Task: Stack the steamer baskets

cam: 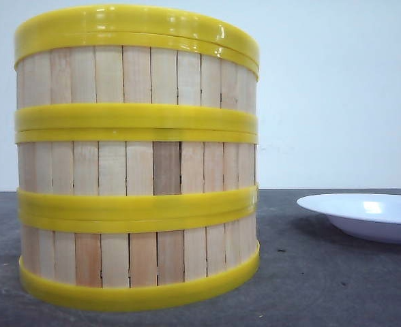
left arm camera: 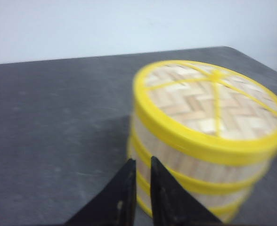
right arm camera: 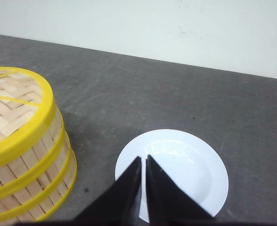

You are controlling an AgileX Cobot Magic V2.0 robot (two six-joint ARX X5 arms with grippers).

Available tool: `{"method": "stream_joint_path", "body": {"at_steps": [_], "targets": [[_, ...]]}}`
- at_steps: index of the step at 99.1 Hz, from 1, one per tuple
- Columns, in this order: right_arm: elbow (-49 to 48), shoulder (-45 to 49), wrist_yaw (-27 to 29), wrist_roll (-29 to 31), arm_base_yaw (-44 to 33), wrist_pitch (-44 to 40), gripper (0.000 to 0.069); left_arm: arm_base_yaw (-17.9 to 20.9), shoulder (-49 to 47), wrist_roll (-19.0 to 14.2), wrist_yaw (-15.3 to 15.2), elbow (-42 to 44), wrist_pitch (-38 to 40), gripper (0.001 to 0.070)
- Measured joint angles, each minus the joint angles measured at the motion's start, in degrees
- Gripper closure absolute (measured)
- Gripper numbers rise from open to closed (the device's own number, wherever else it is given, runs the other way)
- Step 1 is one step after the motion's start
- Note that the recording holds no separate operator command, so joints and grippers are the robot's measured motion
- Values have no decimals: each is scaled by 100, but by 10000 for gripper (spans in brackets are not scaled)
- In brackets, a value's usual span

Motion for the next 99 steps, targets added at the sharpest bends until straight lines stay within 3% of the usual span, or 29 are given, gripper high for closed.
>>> {"method": "stream_joint_path", "body": {"at_steps": [22,52,77,99], "targets": [[0,0,0,0,0,2,682,719,0,13,-476,-697,968,681],[0,0,0,0,0,2,682,1587,-52,177,-490,-2330,2743,681],[0,0,0,0,0,2,682,1856,-505,238,-490,-3477,3558,681],[0,0,0,0,0,2,682,1932,-752,280,-490,-3960,3602,681]]}}
